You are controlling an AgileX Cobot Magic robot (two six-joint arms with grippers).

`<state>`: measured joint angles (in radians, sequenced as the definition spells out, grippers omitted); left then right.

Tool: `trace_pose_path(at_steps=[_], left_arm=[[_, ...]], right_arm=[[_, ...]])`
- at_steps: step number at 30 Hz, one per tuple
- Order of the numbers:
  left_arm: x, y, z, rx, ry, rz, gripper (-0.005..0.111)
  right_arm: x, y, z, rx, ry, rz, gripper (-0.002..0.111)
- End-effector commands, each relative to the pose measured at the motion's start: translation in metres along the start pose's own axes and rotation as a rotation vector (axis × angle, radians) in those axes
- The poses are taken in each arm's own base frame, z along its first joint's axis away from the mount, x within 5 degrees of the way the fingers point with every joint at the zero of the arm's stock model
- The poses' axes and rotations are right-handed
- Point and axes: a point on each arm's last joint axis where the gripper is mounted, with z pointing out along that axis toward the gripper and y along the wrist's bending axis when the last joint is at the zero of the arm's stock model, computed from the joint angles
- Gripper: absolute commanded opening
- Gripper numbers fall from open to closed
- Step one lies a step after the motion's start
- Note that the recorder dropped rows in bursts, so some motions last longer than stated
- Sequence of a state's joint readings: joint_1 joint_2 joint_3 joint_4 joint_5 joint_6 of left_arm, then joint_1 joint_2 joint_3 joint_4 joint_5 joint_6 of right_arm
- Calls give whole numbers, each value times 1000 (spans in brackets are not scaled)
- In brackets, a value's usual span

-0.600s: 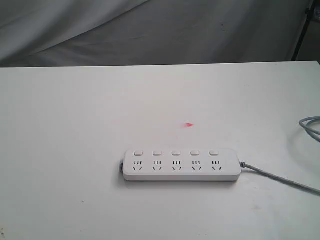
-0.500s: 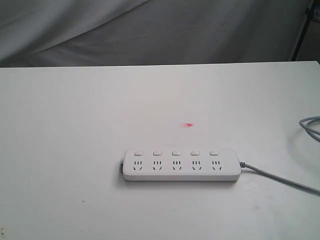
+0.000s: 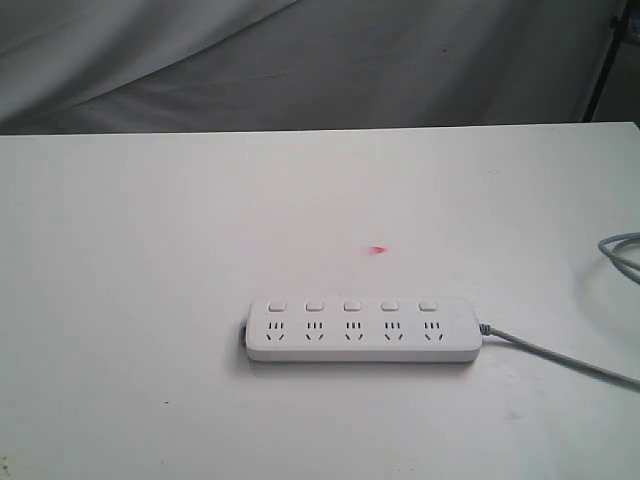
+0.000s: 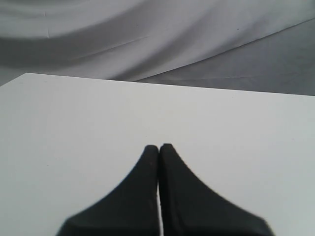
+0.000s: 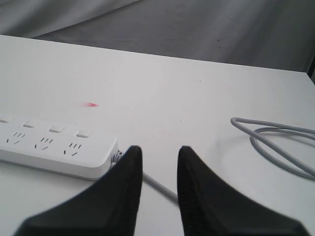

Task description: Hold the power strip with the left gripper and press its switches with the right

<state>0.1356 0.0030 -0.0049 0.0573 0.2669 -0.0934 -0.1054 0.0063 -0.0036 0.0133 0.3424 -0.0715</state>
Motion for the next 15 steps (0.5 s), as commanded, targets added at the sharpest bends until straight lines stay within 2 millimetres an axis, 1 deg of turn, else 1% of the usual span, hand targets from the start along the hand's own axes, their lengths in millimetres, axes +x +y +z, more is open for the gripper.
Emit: trace_pose_path(at_steps=[1, 8, 11, 15], left_arm=[[1, 0, 0, -5, 2, -2, 0], [2, 0, 0, -5, 8, -4, 0], [9, -1, -1, 4, 95, -58, 0], [-18, -6, -8, 44, 119, -156, 0]], right_arm=[[1, 0, 0, -5, -4, 0, 24], [1, 0, 0, -5, -4, 0, 24], [1, 0, 0, -5, -4, 0, 24], [1, 0, 0, -5, -4, 0, 24]])
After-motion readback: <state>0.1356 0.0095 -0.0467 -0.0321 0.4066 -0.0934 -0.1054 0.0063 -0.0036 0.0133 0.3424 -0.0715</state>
